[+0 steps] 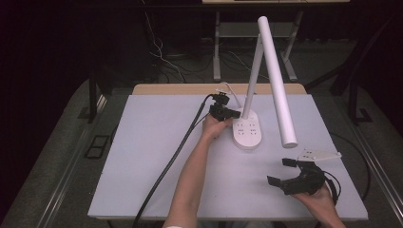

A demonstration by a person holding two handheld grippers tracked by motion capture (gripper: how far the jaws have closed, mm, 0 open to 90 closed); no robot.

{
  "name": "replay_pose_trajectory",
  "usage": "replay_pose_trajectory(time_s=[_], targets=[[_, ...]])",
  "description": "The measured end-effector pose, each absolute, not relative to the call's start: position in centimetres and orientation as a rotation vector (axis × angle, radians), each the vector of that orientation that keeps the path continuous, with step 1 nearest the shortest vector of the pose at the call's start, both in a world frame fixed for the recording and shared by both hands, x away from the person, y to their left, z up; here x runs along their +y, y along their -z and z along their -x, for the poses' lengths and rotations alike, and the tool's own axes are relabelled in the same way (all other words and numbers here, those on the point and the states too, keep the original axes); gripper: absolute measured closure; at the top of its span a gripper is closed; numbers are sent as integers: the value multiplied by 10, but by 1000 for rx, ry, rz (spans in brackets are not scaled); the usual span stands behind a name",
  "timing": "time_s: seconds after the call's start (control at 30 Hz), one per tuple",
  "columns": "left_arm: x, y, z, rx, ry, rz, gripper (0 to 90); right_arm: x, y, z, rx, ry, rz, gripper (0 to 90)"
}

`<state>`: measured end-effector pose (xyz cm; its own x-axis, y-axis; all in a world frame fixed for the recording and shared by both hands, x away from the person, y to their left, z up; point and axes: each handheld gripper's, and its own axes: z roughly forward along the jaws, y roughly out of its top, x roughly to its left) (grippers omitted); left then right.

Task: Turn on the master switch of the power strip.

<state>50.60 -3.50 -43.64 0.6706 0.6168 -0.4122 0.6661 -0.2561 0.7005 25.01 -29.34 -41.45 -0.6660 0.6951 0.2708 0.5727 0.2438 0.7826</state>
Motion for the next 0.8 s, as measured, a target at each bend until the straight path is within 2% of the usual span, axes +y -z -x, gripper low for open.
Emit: replay_pose_trajectory(time_s=[0.27, 0.47, 0.57, 0.8], targets=[[-40, 434, -506, 982, 28, -1998, 900, -294, 414, -249, 2369, -1405, -1205, 5], [-35, 440, -506, 1013, 66, -1945, 900, -295, 413, -247, 2363, -1406, -1210, 5], [-38, 437, -503, 1049, -20, -1949, 900, -295, 413, -247, 2363, -1405, -1214, 4], [-38, 437, -500, 1017, -58, -1971, 900, -294, 414, -248, 2367, -1402, -1217, 5]])
